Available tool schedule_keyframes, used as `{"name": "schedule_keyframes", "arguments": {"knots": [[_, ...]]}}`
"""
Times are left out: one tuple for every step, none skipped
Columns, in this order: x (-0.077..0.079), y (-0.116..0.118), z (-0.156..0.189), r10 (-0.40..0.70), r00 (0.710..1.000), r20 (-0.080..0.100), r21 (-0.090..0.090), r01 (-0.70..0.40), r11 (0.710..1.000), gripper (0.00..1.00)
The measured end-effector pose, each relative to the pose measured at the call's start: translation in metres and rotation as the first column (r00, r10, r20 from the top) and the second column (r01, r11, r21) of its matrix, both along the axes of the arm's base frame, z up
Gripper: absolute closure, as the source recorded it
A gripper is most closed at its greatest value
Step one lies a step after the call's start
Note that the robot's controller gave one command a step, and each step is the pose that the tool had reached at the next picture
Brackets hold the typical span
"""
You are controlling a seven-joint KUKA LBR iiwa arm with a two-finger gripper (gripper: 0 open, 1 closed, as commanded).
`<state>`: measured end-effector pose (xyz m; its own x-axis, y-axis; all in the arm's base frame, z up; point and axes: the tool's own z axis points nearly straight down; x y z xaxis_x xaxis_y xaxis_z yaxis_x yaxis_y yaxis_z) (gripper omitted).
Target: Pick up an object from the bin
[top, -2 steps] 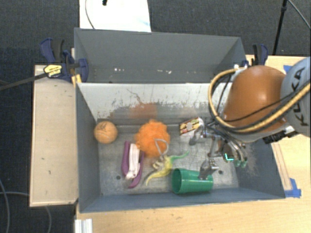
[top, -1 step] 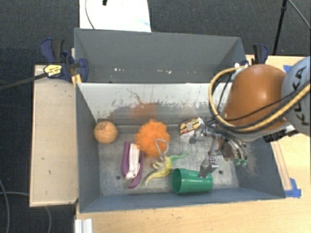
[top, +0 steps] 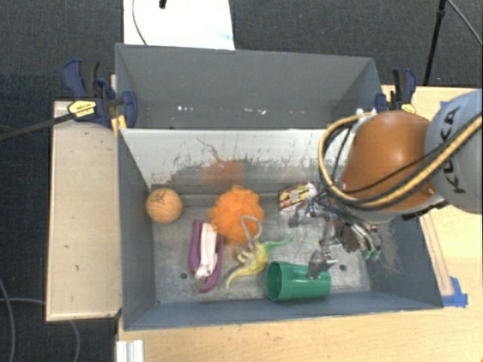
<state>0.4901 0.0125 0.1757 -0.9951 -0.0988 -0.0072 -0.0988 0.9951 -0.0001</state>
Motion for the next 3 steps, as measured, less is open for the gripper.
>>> {"name": "schedule_keyframes", "arguments": {"knots": [[0.003,0.0,-0.033,0.225,0.974,-0.004,-0.001,-0.225,0.974,0.0],[0.004,0.001,-0.041,0.3,0.954,-0.004,-0.001,-0.3,0.954,0.0],[0.012,0.0,-0.072,0.36,0.933,-0.005,-0.001,-0.36,0.933,0.0]]}}
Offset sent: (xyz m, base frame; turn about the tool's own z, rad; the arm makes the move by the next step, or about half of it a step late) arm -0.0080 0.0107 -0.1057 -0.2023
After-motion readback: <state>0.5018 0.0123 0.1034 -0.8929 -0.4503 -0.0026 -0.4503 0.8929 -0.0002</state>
